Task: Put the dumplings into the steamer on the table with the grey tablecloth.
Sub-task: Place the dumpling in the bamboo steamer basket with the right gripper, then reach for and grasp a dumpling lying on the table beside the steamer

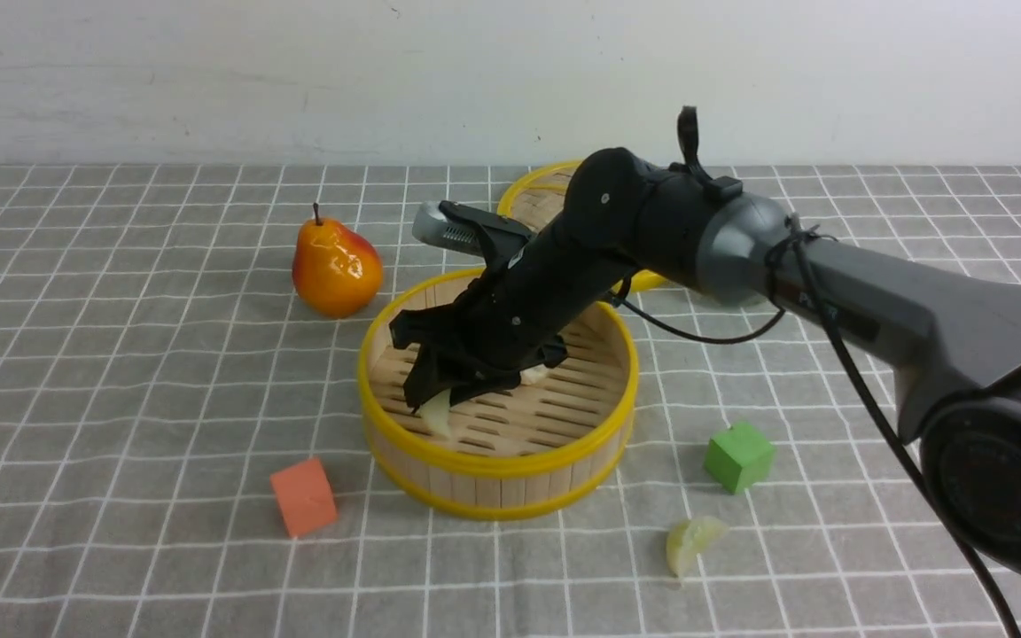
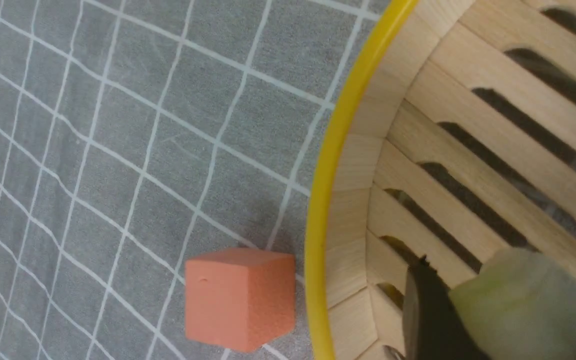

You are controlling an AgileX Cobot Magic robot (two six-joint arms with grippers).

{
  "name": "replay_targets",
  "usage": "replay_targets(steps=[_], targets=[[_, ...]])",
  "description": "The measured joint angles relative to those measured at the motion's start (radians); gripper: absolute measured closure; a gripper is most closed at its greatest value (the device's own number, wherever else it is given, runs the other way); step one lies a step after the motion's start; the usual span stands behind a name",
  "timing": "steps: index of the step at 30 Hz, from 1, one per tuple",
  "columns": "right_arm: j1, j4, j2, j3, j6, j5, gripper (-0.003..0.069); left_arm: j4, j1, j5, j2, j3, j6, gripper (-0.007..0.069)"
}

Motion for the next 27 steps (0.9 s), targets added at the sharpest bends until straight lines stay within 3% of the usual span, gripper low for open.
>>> replay_targets(steps=[6, 8, 11, 17, 22, 25, 27], targets=[[-0.003, -0.038, 0.000, 0.001, 0.000, 0.000, 0.0246, 0.000, 0.000, 0.000, 0.000, 0.000, -0.003, 0.0632], [-0.004, -0.042, -0.004, 0.001, 0.000, -0.004, 0.0162, 0.000, 0.000, 0.000, 0.000, 0.000, -0.009, 0.0631], [-0.004, -0.068, -0.026, 0.001, 0.000, -0.022, 0.0119, 0.000, 0.000, -0.001, 0.000, 0.000, -0.011, 0.0629], [-0.005, -0.200, -0.150, -0.015, 0.026, 0.001, 0.0105, -0.001, 0.000, 0.000, 0.000, 0.000, -0.013, 0.0628], [-0.005, -0.357, -0.310, -0.006, 0.034, 0.198, 0.0104, -0.003, 0.000, 0.004, 0.000, 0.000, -0.015, 0.0628], [-0.023, -0.426, -0.434, 0.152, 0.057, 0.271, 0.0104, -0.003, 0.000, 0.004, 0.000, 0.000, -0.015, 0.0627], [-0.036, -0.437, -0.493, 0.331, 0.081, 0.231, 0.0104, -0.003, 0.000, 0.004, 0.000, 0.000, -0.015, 0.0624]])
